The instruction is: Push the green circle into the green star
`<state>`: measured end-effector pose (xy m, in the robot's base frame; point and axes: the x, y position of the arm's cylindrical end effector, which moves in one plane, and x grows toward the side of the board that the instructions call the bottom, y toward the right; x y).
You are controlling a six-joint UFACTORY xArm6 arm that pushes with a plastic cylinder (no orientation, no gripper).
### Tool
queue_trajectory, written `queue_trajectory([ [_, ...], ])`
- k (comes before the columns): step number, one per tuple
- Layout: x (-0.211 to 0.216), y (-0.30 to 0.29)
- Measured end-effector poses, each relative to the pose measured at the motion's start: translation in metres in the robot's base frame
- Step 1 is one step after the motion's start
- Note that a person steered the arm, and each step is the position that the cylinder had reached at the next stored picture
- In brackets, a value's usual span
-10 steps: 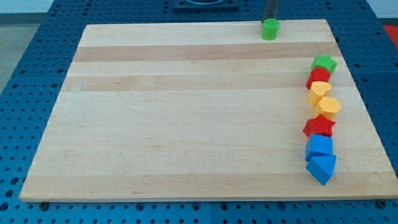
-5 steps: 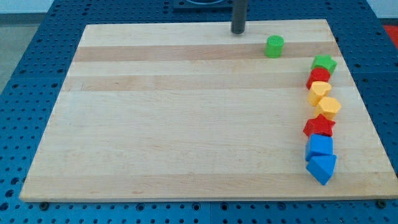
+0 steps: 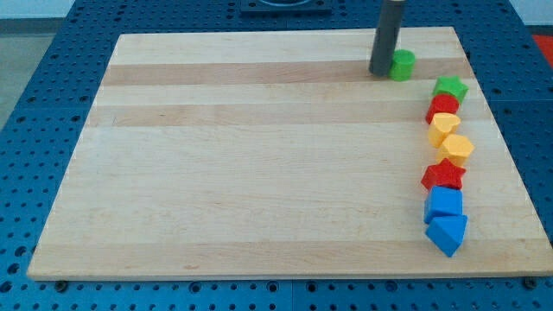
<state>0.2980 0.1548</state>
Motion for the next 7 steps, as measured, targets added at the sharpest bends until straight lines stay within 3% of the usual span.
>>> queue_trajectory([
  [4, -0.023, 0.002],
  [5, -0.042, 0.015],
  [7, -0.034, 0.07],
])
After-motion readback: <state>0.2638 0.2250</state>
